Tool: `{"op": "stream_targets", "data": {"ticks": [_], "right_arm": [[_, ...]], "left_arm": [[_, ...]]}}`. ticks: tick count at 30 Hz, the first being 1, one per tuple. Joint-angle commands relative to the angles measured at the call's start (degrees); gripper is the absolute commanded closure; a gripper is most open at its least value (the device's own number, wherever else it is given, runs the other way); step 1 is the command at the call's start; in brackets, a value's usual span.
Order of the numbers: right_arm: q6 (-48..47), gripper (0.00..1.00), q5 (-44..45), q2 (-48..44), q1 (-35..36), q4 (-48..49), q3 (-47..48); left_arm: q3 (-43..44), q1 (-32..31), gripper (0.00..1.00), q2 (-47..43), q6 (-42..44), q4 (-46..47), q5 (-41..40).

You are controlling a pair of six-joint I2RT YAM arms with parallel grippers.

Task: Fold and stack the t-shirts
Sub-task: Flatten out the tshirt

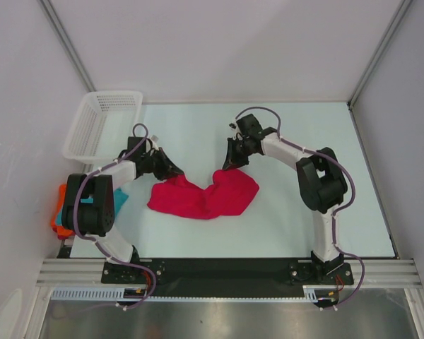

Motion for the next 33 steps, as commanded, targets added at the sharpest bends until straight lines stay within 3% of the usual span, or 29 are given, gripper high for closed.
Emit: {"op": "stream_targets", "data": {"ticks": [1, 5, 13, 16, 21, 33], "right_arm": [[-2.7, 1.00, 3.4, -7.4, -0.3, 2.1, -0.7], [-5.5, 1.00, 7.5, -10.8, -2.3, 0.2, 2.4], [-10.6, 1.00, 12.3, -7.5, -8.4, -10.4, 24.8], [-10.6, 1.00, 12.0, -6.6, -9.4, -12.2, 28.3], [-10.6, 1.00, 12.1, -7.7, -9.5, -11.5, 26.6], [-9.6, 1.00, 11.4, -12.5, -9.5, -7.1, 13.7]], "left_arm": [[1.8, -0.1, 1.00, -2.5, -0.2, 1.6, 0.9], [8.4, -0.1, 1.00, -3.0, 1.1, -3.3, 0.0], [31.2, -0.1, 1.00, 0.1, 4.4, -17.1, -2.8], [34.6, 0.1, 1.00, 1.4, 5.3, -20.4, -4.1], [31.2, 0.2, 0.97, 4.2, 5.5, -20.2, -2.5], [12.4, -5.5, 0.92, 8.0, 2.2, -7.2, -3.0]]}}
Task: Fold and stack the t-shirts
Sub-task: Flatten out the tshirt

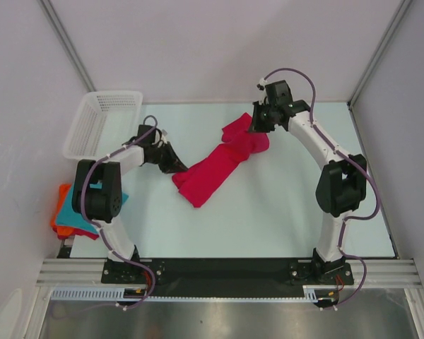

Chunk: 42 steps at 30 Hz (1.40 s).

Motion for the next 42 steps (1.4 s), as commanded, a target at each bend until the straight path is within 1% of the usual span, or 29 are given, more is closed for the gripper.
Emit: {"op": "stream_targets", "data": {"ticks": [1, 5, 8, 11, 12, 14, 15, 17, 21, 28, 34, 36, 37, 38, 39, 40, 42], "right_arm": [[-0.1, 1.00, -0.5, -4.8, 0.2, 2.8, -0.9], [0.1, 1.00, -1.0, -4.8, 0.2, 2.9, -1.3], [0.2, 1.00, -1.2, -5.0, 0.3, 2.9, -2.0], [0.3, 1.00, -1.3, -5.0, 0.3, 3.2, -2.6], [0.4, 1.00, -1.3, -5.0, 0.4, 3.2, -2.7], [0.4, 1.00, -1.6, -5.1, 0.3, 3.5, -3.0], [0.6, 1.00, -1.7, -5.1, 0.3, 3.7, -3.1], [0.5, 1.00, -1.7, -5.0, 0.4, 3.8, -3.3], [0.9, 1.00, -2.2, -4.4, 0.6, 4.4, -3.3], [1.3, 1.00, -2.1, -4.1, 1.3, 4.4, -3.3], [1.5, 1.00, -2.0, -3.8, 1.4, 4.6, -3.2], [1.6, 1.00, -2.0, -3.6, 1.7, 4.6, -2.9], [1.6, 1.00, -1.9, -3.6, 1.9, 4.5, -2.8], [1.6, 1.00, -1.8, -3.6, 2.0, 4.5, -2.6], [1.6, 1.00, -1.8, -3.6, 2.0, 4.4, -2.6], [1.6, 1.00, -1.7, -3.6, 2.0, 4.4, -2.4], [1.6, 1.00, -1.7, -3.6, 2.0, 4.0, -2.1]], "left_arm": [[-4.3, -3.6, 0.92, -0.6, -1.8, 7.4, 0.1], [-5.1, -5.0, 0.92, -0.2, -1.3, 7.6, -0.7], [-4.3, -5.0, 0.92, -1.3, -0.2, 5.1, -2.7], [-3.1, -5.0, 0.89, -3.7, 1.6, 1.4, -6.5], [-2.8, -5.0, 0.80, -4.5, 2.4, -0.7, -8.6], [-3.2, -4.9, 0.66, -7.2, 2.7, -2.4, -10.5], [-3.8, -4.9, 0.54, -8.2, 2.8, -3.0, -11.0], [-6.2, -5.0, 0.48, -11.3, 2.6, -3.0, -10.8], [-12.0, -5.1, 0.47, -15.7, 2.4, -2.1, -9.4], [-16.4, -5.2, 0.47, -18.2, 2.9, -1.7, -8.3], [-19.2, -5.3, 0.47, -19.9, 3.0, -1.3, -9.4], [-19.3, -5.3, 0.48, -19.4, 2.7, -0.7, -8.5], [-19.3, -5.4, 0.53, -19.3, 2.7, -0.2, -8.1], [-19.2, -5.5, 0.62, -18.9, 2.6, 0.3, -7.9], [-19.1, -5.5, 0.78, -18.6, 2.5, 0.6, -7.0], [-19.0, -5.6, 1.00, -18.3, 2.2, 1.0, -6.5], [-19.0, -5.8, 1.00, -17.3, 1.6, 2.1, -5.3]]}}
